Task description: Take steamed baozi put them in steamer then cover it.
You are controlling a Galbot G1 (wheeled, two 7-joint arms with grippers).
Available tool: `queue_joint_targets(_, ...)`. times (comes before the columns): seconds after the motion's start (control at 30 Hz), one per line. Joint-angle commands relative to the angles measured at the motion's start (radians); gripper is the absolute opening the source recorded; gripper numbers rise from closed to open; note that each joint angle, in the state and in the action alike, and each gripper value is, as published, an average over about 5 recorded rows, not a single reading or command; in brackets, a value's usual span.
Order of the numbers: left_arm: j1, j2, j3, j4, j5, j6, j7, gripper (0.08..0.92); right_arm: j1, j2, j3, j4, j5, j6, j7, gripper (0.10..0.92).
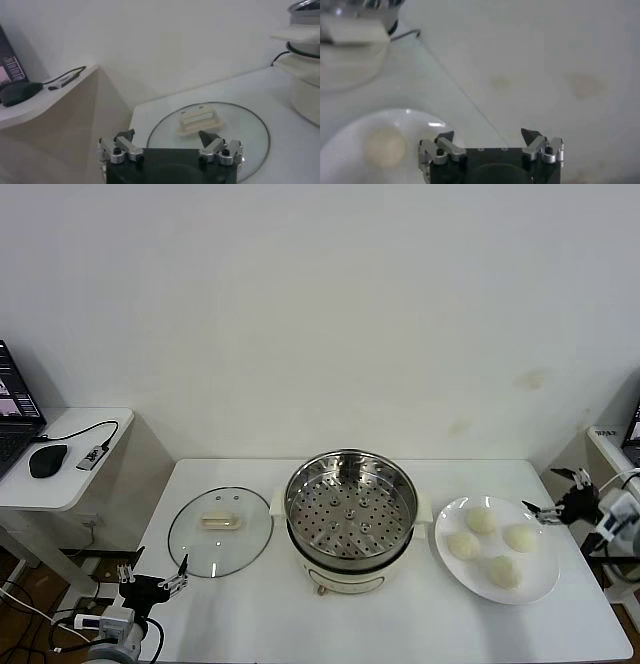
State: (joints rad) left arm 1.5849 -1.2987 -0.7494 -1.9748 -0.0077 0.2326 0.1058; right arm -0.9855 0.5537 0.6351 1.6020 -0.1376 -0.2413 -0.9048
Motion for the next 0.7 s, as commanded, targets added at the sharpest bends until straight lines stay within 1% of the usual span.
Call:
queue_joint_targets(0.03,0.009,-0.009,-0.004,-0.013,0.007,0.0,0.003,0.823,0.452,-0.117,-0.403,-0.198,-0.207,0.118,-0.324,0.823)
queue_joint_targets(0.17,0.016,-0.012,-0.01,-0.022,0.011,0.0,0.007,0.823,0.672,-0.101,-0.665,-0.271,-0.21,0.169,-0.396,0.823)
queue_joint_targets(0.33,0.019,-0.015,-0.019,-0.031,0.013,0.001,0.009,0.823,0.853,-0.024,-0.907,-0.369,-0.204,0.258,-0.422,0.823)
queue_joint_targets(0.5,0.023,-0.014,-0.019,-0.036,0.023,0.0,0.013,0.823,0.861,0.09,-0.933,-0.463,-0.269,0.319,-0.42,0.823)
queue_joint_targets(0.7,0.025,-0.021,-0.022,-0.029,0.027,0.001,0.014,0.823,0.817,0.176,-0.901,-0.552,-0.365,0.353,-0.416,0.823)
